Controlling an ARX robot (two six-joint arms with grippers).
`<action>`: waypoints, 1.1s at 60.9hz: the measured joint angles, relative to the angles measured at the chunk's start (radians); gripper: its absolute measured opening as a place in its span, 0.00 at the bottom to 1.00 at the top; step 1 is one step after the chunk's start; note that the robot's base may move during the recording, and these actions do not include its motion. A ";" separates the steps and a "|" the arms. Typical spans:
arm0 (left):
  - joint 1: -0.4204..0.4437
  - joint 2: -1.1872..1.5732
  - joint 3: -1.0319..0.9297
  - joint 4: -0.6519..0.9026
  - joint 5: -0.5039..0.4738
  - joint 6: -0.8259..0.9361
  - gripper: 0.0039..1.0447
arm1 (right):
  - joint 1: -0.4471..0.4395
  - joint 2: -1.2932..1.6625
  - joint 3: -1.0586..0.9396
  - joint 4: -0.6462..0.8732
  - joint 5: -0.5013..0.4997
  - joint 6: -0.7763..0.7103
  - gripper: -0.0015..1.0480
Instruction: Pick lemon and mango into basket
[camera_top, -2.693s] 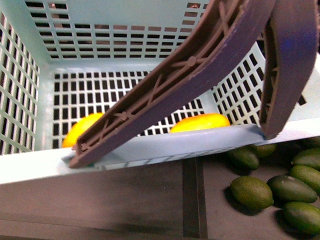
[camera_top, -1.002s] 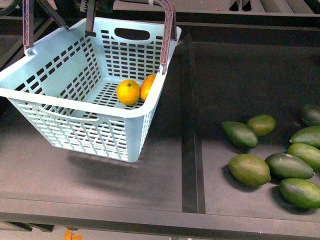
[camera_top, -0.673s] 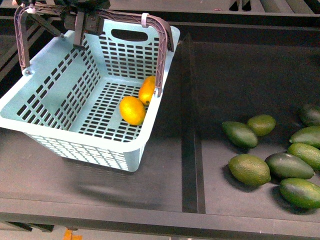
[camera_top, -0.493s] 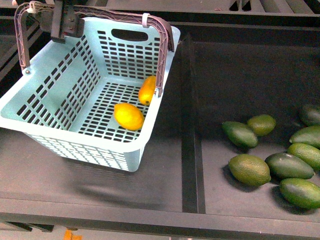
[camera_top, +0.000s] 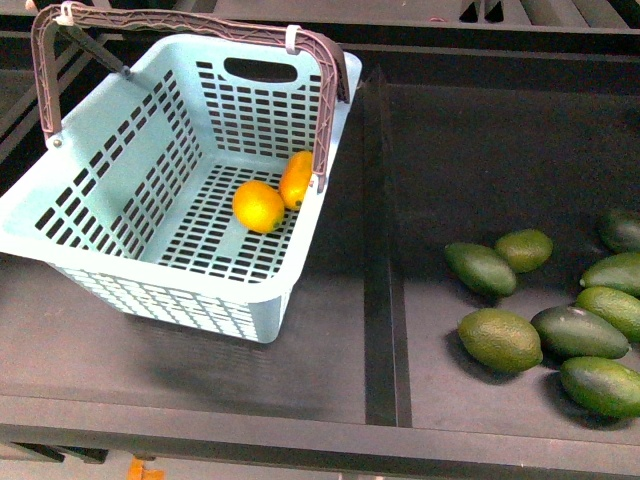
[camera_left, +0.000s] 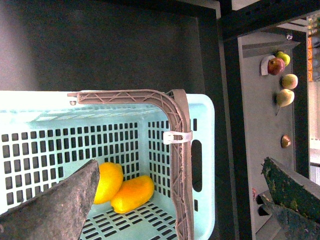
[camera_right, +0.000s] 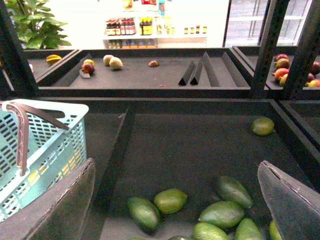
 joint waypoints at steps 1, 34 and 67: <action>0.000 0.000 0.000 0.000 0.000 0.002 0.94 | 0.000 0.000 0.000 0.000 0.000 0.000 0.92; 0.103 -0.375 -0.883 1.267 0.310 1.475 0.05 | 0.000 0.000 0.000 0.000 0.000 0.000 0.92; 0.194 -1.302 -1.291 0.769 0.396 1.507 0.03 | 0.000 0.000 0.000 0.000 0.001 0.000 0.92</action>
